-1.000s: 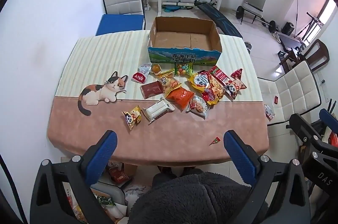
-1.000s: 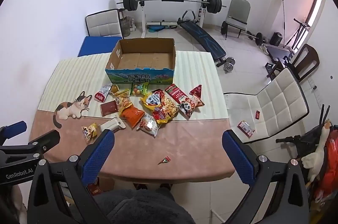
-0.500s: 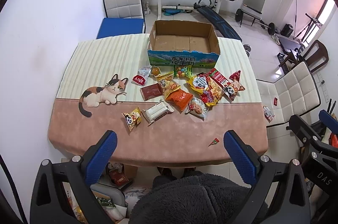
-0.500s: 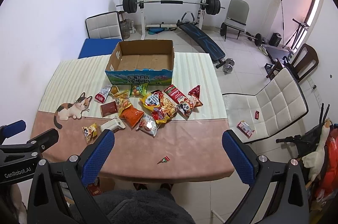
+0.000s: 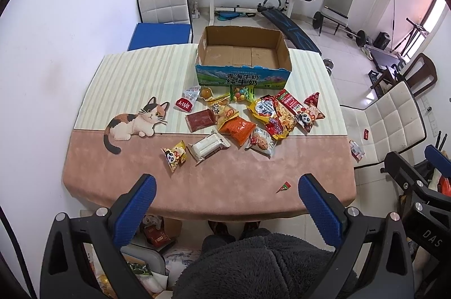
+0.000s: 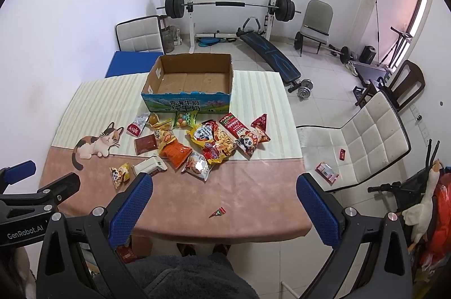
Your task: Organize snacks
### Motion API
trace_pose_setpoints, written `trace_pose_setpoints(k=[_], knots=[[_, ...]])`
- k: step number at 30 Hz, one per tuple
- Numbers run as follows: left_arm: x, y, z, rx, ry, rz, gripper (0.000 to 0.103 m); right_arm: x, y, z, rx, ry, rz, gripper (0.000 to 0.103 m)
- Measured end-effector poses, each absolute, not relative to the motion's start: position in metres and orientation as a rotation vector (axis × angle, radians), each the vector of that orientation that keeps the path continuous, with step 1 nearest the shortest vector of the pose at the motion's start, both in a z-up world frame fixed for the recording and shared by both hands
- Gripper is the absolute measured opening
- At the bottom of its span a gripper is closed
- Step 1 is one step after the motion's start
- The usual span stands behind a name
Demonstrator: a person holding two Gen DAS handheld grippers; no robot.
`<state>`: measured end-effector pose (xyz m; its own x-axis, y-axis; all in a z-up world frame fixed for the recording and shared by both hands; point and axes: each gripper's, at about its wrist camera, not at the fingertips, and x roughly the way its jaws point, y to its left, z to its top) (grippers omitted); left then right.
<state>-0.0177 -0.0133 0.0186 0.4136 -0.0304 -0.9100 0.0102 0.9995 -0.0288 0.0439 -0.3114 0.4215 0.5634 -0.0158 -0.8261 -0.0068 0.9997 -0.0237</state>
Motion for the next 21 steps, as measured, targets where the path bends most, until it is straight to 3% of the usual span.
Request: trace_pose_setpoints(k=[21], knots=[[-0.025,-0.0158,0.0153,-0.023,1.138,-0.028,0.103,0.0353,-0.3089,0.4206,-0.029,0.961,-0.001,0.103]])
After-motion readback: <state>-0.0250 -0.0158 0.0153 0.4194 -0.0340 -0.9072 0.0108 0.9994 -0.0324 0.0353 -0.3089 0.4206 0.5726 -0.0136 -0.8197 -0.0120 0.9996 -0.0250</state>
